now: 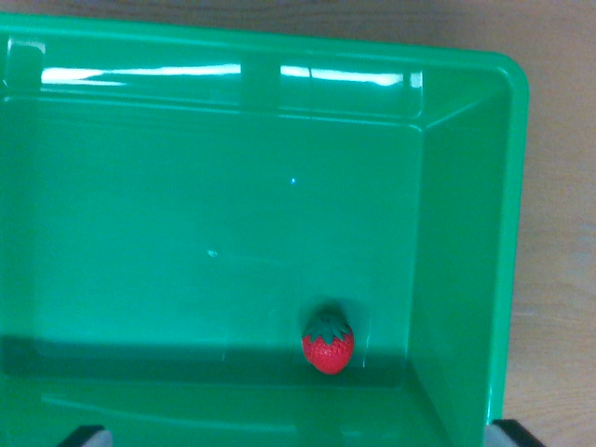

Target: Pick fruit

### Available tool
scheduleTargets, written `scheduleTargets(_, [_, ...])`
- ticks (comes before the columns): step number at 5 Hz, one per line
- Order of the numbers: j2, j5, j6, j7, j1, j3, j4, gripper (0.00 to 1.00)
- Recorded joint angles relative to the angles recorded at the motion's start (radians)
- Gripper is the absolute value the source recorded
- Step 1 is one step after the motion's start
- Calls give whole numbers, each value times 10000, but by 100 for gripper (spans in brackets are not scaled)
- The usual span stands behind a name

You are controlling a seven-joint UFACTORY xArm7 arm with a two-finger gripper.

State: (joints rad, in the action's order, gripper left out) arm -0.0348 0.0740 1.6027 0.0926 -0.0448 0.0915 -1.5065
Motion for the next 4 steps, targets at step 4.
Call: scheduleTargets(4, [33, 3, -147, 24, 14, 15, 122, 0])
